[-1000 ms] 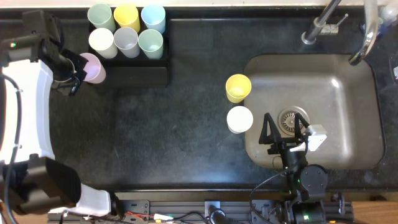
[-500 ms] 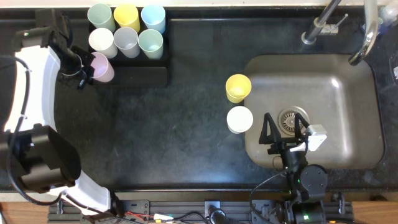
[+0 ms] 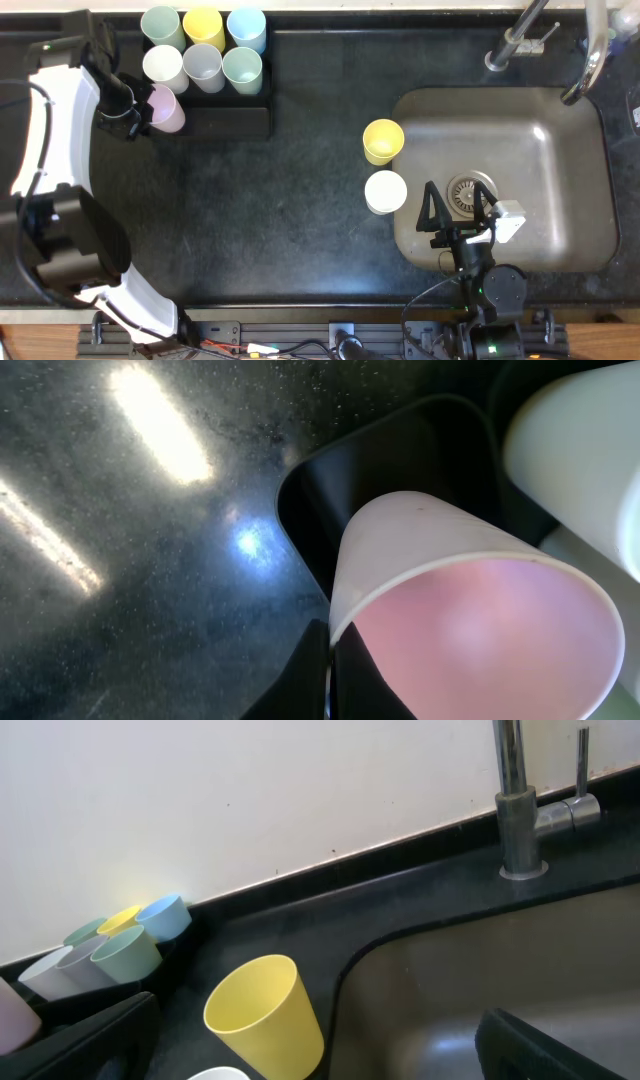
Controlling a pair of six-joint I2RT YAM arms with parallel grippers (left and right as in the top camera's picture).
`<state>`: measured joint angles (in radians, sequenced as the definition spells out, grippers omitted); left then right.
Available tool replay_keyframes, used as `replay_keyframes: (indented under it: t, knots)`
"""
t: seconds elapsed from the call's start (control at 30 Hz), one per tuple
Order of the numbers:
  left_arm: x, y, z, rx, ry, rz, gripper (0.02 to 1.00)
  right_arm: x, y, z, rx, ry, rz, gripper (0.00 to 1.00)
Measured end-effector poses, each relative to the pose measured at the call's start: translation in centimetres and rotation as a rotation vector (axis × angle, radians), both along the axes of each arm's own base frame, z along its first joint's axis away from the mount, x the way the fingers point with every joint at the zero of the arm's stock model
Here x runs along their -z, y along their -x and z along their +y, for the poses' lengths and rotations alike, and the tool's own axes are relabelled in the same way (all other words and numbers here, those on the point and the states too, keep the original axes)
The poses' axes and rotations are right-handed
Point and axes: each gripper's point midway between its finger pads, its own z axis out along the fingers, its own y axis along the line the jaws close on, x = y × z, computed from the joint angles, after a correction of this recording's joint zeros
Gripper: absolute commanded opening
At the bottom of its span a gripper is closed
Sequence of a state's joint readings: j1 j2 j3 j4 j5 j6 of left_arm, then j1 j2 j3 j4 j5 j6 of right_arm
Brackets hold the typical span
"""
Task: Store Cups
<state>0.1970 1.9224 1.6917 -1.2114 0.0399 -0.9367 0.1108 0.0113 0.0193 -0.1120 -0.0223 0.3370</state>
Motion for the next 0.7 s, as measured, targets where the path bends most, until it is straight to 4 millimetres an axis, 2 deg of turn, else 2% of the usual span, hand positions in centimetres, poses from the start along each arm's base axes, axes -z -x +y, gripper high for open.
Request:
replay_keyframes:
  t: [0.2, 0.23, 0.27, 0.3, 0.33, 0.6, 0.7]
  knots:
    - [1.2, 0.0, 0.1, 0.0, -0.001, 0.032, 0.084, 0.0, 0.0, 0.0, 0.0, 0.0, 0.0, 0.998]
    - [1.3, 0.0, 0.1, 0.0, -0.001, 0.032, 0.134, 0.0, 0.0, 0.0, 0.0, 0.0, 0.0, 0.998]
    - [1.3, 0.0, 0.1, 0.0, -0.001, 0.033, 0.279, 0.0, 0.0, 0.0, 0.0, 0.0, 0.0, 0.996]
    - [1.3, -0.1, 0.2, -0.004, -0.002, 0.033, 0.47, 0.0, 0.0, 0.0, 0.0, 0.0, 0.0, 0.996]
    - [1.4, -0.1, 0.2, -0.005, -0.003, 0.034, 0.998, 0.0, 0.0, 0.0, 0.0, 0.0, 0.0, 0.998]
    - [1.5, 0.0, 0.2, -0.008, -0.005, 0.037, 0.998, 0.0, 0.0, 0.0, 0.0, 0.0, 0.0, 0.998]
    - [0.7, 0.0, 0.2, -0.005, -0.009, 0.018, 0.998, 0.0, 0.0, 0.0, 0.0, 0.0, 0.0, 0.998]
